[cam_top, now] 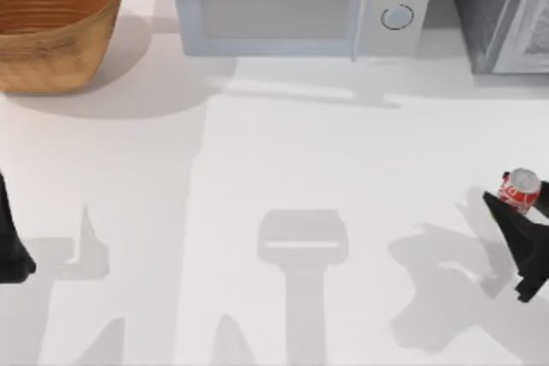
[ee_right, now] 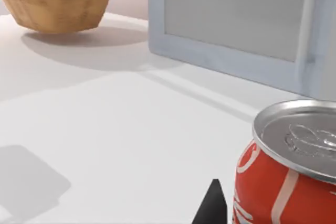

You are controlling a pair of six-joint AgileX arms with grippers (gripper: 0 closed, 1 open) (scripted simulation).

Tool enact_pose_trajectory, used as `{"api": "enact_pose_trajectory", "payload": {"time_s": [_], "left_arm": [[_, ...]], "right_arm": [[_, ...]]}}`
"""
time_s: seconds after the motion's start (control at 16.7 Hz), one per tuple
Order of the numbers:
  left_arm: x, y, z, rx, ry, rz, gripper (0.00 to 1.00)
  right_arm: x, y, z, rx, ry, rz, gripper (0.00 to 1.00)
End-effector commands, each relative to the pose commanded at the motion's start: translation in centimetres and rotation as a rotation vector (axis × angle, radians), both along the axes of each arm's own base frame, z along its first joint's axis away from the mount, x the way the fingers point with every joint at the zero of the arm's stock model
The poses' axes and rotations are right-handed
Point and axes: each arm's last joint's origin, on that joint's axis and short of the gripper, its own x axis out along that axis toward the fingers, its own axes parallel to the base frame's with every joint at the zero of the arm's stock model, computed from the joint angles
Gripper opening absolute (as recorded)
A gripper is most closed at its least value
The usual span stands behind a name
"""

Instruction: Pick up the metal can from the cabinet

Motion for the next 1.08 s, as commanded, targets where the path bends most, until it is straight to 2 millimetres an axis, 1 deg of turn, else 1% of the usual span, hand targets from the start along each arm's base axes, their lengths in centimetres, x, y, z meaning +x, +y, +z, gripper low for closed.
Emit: {"api": "enact_pose_trajectory", "payload": {"time_s": [0.12,0.9,0.96,1.08], "left_arm": [[0.0,0.0,0.0,0.0,0.0,0.0,1.0],[0.0,0.0,0.0,0.0,0.0,0.0,1.0],[0.0,0.0,0.0,0.0,0.0,0.0,1.0],[0.0,0.0,0.0,0.0,0.0,0.0,1.0]], "right_arm": [[0.0,0.0,0.0,0.0,0.0,0.0,0.0],[0.0,0.0,0.0,0.0,0.0,0.0,0.98],[0.0,0.0,0.0,0.0,0.0,0.0,1.0],[0.0,0.0,0.0,0.0,0.0,0.0,1.0]]}}
